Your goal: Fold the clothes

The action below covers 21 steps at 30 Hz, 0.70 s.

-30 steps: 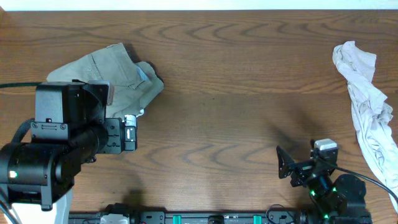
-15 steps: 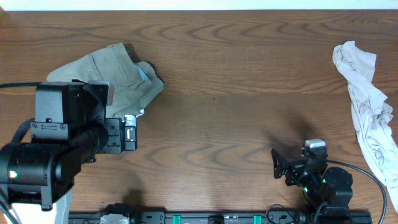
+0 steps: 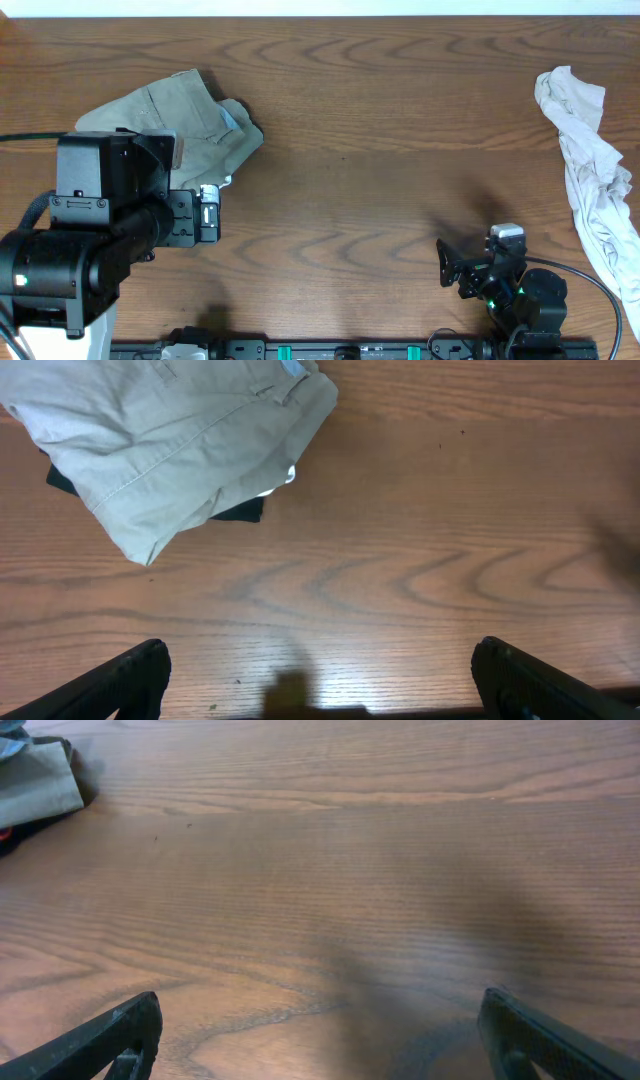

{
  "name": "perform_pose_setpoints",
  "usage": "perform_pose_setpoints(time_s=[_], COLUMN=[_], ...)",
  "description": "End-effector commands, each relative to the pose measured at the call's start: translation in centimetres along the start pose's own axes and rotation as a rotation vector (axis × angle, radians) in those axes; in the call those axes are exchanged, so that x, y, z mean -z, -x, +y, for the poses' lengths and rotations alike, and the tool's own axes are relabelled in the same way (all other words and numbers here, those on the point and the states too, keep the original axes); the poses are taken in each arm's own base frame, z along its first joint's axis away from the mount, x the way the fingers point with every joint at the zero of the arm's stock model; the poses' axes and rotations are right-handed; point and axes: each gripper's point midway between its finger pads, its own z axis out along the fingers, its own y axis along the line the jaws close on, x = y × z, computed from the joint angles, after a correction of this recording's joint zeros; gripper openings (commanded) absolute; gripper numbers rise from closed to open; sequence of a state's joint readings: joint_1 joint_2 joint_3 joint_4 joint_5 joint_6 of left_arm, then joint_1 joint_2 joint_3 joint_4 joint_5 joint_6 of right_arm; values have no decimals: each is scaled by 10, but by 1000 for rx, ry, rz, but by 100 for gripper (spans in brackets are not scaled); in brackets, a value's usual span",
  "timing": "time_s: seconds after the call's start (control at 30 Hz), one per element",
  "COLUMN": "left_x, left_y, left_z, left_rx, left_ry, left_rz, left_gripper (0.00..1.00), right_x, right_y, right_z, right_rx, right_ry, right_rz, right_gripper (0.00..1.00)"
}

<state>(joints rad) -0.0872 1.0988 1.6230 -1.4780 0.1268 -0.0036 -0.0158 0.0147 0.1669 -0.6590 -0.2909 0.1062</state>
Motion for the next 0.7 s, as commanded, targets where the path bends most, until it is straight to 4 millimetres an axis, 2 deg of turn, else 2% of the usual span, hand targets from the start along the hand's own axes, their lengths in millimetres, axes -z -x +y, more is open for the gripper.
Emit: perform_pose_setpoints(time_s=[0.0, 0.33, 0.37, 0.5, 0.67], left_x=[-1, 1, 2, 15, 34], left_y=[0, -1, 0, -1, -9], left_z=[1, 1, 8, 31, 31], left_rx=[7, 6, 6, 7, 9], left_ry=[7, 6, 47, 182, 179], left_rz=[7, -1, -14, -61, -135], left_gripper=[98, 98, 98, 98, 98], right_x=[0, 0, 0, 0, 0], right_y=[0, 0, 0, 0, 0], right_z=[-1, -1, -1, -1, -1], right_rx=[-12, -12, -13, -12, -13], right_ry=[-6, -6, -6, -6, -6], right_rz=[-6, -6, -6, -6, -6], right_gripper=[99, 99, 99, 99, 99])
